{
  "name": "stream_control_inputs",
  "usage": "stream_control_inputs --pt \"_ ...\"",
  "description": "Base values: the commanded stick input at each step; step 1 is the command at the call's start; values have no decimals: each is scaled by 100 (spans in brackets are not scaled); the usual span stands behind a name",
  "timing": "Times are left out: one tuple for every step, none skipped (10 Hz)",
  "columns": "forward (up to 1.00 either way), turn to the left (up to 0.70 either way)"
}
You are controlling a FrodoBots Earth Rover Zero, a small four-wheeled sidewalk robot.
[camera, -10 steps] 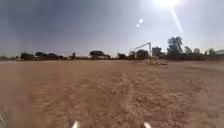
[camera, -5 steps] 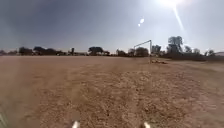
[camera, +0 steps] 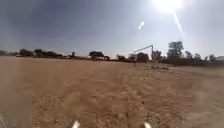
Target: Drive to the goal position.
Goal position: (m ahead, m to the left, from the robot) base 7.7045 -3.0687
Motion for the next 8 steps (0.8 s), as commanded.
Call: stream_control_inputs --pt "70 0" --pt "70 0" --pt "70 0" --pt "70 0" --pt "70 0" --pt "70 0" --pt "70 0" --pt "70 0"
